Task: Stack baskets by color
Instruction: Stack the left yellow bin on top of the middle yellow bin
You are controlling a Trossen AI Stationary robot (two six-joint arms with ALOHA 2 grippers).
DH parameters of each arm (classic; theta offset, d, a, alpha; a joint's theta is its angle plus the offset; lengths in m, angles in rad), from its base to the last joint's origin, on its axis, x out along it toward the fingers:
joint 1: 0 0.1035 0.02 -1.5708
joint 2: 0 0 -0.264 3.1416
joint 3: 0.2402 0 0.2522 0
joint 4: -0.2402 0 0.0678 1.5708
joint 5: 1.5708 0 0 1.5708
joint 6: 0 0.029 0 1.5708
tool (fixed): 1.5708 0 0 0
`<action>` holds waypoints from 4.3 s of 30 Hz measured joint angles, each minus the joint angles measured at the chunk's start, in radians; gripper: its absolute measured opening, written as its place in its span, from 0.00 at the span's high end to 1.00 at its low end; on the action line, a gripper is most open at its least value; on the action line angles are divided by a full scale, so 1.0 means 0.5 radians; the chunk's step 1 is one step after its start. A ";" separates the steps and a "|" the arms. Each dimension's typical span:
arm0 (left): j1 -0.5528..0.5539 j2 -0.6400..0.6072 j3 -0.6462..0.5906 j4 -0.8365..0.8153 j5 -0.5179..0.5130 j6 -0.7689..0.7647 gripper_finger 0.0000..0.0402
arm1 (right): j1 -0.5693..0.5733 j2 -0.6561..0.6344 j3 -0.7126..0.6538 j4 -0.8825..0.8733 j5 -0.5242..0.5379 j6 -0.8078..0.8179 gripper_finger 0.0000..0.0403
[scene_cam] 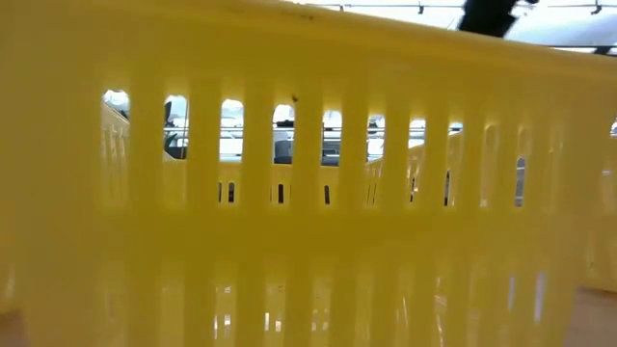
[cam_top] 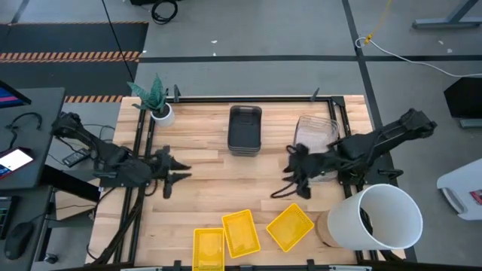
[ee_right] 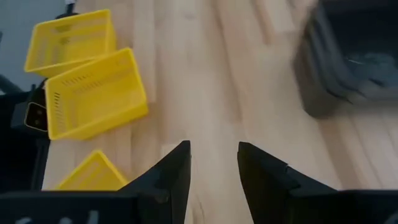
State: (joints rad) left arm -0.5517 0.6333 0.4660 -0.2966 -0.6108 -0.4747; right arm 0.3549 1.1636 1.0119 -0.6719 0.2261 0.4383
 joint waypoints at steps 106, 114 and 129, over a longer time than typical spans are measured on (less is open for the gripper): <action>0.027 1.726 1.321 -0.565 1.068 -0.370 0.98 | 0.163 0.561 0.127 0.446 0.251 -0.422 0.66; 0.154 1.804 1.321 -0.250 0.969 -0.464 0.98 | 0.163 0.353 0.127 0.378 0.342 -0.388 0.66; 0.140 2.182 1.593 -0.328 0.941 -0.413 0.98 | 0.163 0.305 0.127 0.347 0.355 -0.374 0.66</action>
State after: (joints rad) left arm -0.4816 1.7244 1.2624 -0.4608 -0.1402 -0.6814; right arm 0.4362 1.3163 1.0756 -0.4985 0.4038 0.2513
